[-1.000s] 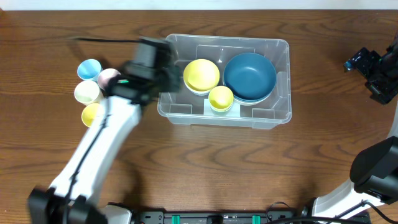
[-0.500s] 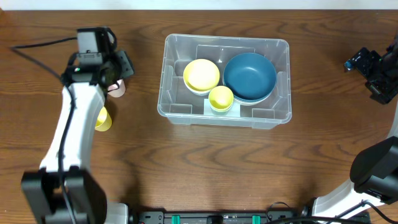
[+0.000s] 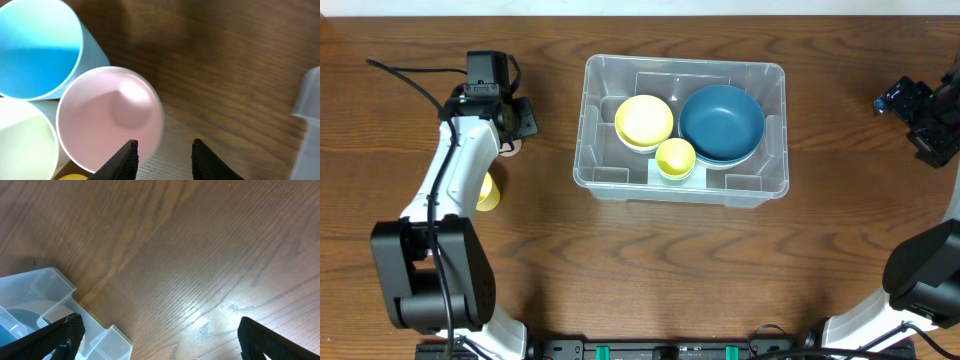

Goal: Pack container
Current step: 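Release the yellow cup and move the left gripper to the pink cup, then grasp the pink cup's rim with the left gripper and lift it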

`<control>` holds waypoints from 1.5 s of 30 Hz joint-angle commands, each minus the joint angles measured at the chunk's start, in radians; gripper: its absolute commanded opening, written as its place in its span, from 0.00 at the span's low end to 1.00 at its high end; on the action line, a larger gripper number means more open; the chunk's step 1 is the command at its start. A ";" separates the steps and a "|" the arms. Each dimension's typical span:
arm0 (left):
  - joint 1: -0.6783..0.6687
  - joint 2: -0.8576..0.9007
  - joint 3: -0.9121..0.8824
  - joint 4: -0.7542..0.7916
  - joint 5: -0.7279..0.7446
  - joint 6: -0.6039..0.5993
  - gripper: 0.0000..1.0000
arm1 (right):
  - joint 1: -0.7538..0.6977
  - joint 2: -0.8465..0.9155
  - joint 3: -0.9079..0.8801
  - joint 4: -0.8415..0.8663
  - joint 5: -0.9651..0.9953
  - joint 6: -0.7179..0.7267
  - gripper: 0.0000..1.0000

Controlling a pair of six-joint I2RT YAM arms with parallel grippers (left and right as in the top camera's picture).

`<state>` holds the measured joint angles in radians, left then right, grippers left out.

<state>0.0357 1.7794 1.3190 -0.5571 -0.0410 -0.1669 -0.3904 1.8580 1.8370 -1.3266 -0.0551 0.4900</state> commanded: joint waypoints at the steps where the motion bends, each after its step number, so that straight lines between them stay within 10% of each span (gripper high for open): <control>1: 0.003 0.037 0.006 -0.006 -0.060 0.035 0.36 | -0.001 -0.007 -0.002 -0.001 0.002 0.011 0.99; 12: 0.003 0.107 0.006 -0.006 -0.077 0.040 0.35 | -0.001 -0.007 -0.002 -0.001 0.002 0.011 0.99; 20: 0.002 0.102 0.006 -0.010 -0.075 0.032 0.06 | -0.002 -0.007 -0.002 -0.001 0.002 0.011 0.99; 45: -0.186 -0.424 0.006 -0.163 0.286 0.020 0.06 | -0.001 -0.007 -0.002 -0.001 0.002 0.011 0.99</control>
<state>-0.0929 1.4048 1.3186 -0.7017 0.1211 -0.1371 -0.3904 1.8584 1.8370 -1.3270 -0.0551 0.4904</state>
